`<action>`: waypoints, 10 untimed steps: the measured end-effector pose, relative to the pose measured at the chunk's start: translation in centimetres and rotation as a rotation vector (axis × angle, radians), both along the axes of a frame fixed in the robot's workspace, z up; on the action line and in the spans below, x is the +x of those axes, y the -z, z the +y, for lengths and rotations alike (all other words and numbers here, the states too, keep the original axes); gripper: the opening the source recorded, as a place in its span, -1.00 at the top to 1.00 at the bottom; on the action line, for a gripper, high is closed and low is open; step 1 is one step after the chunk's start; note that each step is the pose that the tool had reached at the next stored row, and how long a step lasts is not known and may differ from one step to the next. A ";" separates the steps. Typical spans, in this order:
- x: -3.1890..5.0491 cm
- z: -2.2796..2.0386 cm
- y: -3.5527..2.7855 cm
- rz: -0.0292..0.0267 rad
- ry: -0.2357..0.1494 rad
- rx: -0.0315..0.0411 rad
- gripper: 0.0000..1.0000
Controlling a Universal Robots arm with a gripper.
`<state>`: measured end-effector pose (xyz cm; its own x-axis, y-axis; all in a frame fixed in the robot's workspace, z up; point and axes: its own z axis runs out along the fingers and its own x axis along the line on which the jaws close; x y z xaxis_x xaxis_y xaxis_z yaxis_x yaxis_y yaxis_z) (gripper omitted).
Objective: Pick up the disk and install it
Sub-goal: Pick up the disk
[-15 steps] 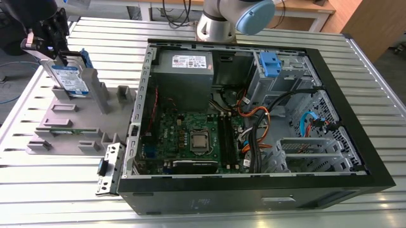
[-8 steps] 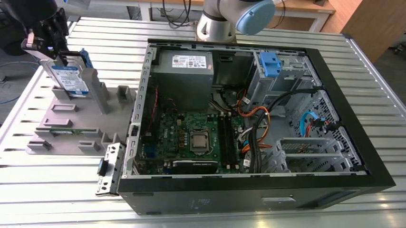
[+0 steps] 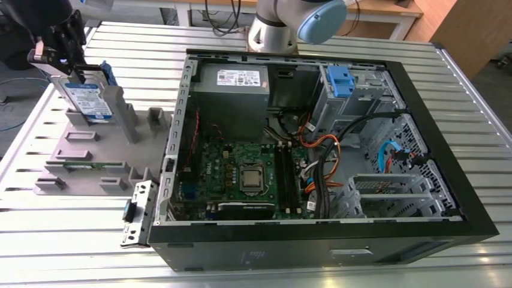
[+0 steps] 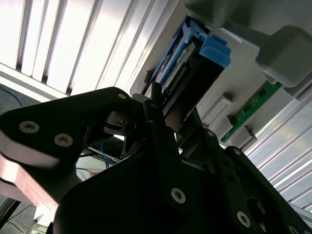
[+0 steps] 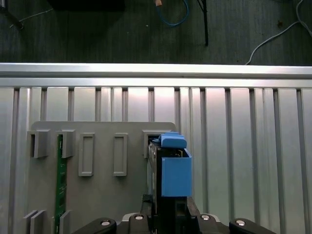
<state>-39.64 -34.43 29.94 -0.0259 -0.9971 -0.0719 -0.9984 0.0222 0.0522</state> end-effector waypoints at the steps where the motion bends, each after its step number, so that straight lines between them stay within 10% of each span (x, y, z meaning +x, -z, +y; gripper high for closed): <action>1: 0.00 0.00 0.00 0.0000 0.000 -0.0007 0.29; 10: -0.11 -0.05 0.18 -0.0002 0.000 -0.0226 0.29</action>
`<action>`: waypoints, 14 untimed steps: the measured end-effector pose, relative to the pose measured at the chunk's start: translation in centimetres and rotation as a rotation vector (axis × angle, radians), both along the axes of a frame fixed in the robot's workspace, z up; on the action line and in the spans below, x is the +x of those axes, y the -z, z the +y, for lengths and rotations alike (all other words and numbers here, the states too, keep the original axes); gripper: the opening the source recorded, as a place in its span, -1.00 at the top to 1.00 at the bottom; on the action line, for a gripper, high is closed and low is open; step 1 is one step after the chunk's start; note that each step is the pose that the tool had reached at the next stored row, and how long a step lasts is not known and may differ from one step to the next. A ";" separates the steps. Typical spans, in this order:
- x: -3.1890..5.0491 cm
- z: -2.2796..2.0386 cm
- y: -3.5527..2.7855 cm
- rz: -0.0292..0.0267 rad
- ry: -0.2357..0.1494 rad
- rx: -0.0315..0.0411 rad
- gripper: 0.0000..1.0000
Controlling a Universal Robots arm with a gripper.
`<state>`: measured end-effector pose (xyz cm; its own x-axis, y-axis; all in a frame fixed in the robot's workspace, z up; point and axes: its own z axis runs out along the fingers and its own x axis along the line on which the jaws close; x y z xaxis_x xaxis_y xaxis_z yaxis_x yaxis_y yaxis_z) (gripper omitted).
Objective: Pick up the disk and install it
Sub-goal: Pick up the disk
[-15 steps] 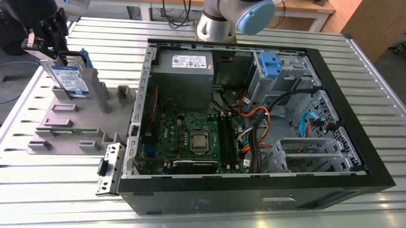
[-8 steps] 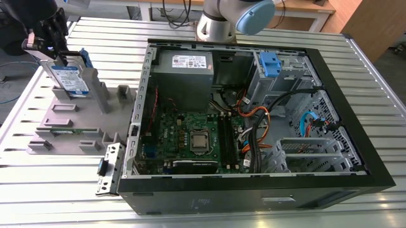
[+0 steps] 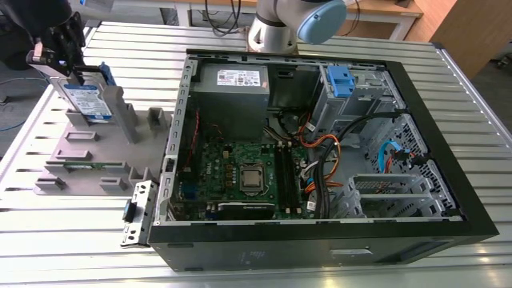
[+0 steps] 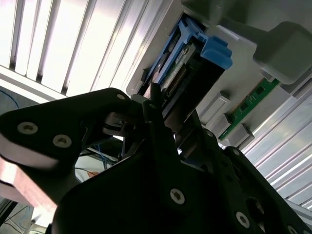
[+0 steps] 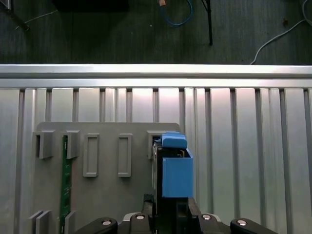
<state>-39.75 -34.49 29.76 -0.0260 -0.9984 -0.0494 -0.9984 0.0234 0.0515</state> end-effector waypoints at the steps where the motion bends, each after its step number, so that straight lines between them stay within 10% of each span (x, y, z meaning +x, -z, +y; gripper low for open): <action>1: 0.00 -0.01 0.00 0.0001 0.000 -0.0022 0.29; 14: 0.00 -0.01 -0.27 0.0001 0.000 -0.0096 0.29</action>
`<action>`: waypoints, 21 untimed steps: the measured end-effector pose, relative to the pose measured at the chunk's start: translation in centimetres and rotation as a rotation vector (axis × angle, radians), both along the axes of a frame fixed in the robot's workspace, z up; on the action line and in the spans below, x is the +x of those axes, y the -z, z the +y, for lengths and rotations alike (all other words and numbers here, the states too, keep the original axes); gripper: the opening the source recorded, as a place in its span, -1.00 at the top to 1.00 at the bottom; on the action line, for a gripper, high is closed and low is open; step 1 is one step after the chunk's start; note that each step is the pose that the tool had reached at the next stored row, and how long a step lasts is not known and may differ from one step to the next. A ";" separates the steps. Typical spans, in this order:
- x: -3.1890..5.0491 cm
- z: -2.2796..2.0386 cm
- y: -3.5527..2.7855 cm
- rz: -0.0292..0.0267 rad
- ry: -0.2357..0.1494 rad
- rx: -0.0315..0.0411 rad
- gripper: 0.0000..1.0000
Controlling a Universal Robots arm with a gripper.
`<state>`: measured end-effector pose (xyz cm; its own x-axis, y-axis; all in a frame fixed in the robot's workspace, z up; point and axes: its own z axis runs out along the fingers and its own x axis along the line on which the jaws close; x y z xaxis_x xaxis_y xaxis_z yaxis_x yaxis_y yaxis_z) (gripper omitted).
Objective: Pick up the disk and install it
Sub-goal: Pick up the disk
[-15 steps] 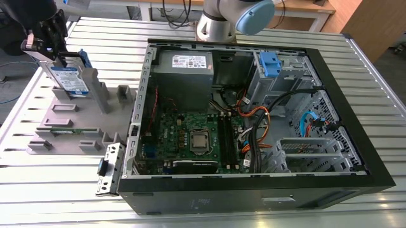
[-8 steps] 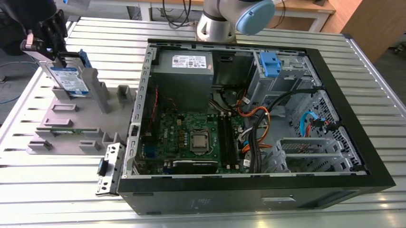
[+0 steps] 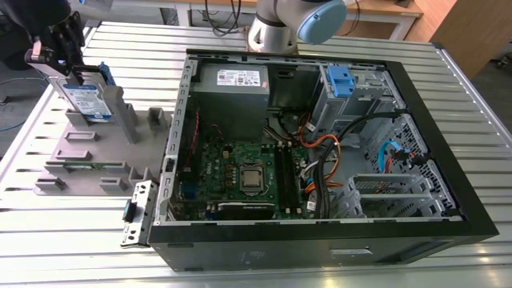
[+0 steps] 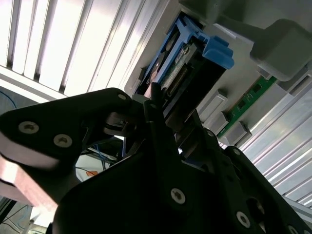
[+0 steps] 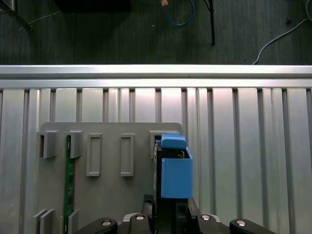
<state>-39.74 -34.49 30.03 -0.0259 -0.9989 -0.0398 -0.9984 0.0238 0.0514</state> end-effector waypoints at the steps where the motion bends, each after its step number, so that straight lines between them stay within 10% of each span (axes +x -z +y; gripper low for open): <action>1: 0.00 0.00 -0.02 0.0003 0.000 -0.0001 0.29; 21: -0.01 0.00 -0.28 0.0008 0.000 -0.0004 0.30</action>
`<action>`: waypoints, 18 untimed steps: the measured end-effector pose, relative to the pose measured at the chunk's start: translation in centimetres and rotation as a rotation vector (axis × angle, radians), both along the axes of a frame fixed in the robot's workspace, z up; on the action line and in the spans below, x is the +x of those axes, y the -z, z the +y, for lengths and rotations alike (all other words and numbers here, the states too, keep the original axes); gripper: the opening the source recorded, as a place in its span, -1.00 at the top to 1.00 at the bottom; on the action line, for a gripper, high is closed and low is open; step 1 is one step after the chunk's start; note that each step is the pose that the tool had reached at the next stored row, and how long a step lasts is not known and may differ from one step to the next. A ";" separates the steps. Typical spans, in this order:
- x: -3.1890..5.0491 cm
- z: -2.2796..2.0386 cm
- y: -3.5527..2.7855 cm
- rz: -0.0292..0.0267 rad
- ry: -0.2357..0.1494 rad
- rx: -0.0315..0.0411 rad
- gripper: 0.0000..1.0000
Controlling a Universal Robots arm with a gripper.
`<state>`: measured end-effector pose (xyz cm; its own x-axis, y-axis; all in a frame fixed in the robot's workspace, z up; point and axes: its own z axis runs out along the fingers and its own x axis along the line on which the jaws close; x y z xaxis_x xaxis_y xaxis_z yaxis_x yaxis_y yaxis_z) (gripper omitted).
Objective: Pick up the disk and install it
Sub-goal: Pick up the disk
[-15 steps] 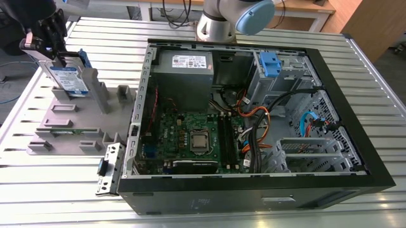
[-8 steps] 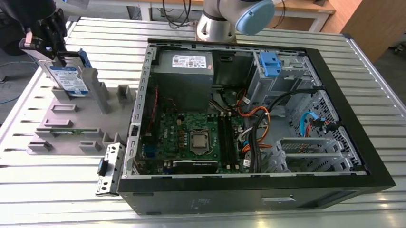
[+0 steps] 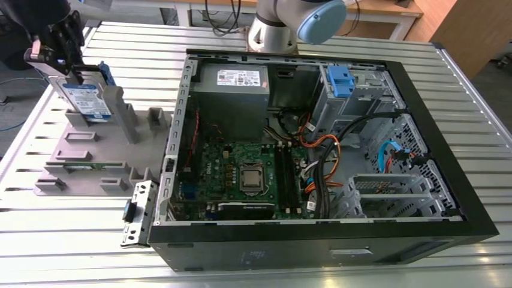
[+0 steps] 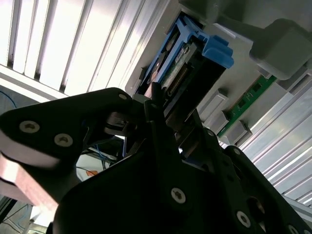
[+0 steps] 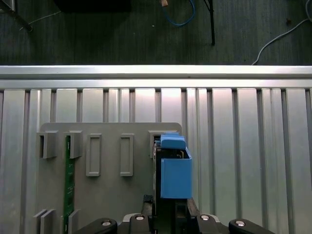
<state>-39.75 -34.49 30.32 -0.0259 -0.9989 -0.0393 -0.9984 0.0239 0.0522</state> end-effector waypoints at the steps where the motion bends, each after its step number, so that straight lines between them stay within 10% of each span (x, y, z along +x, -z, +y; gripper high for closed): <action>1: 0.00 0.00 -0.18 -0.0001 0.000 0.0000 0.30; 18: 0.00 0.00 -1.75 -0.0005 0.000 0.0001 0.30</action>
<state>-39.75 -34.49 32.06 -0.0259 -0.9989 -0.0394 -0.9984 0.0239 0.0516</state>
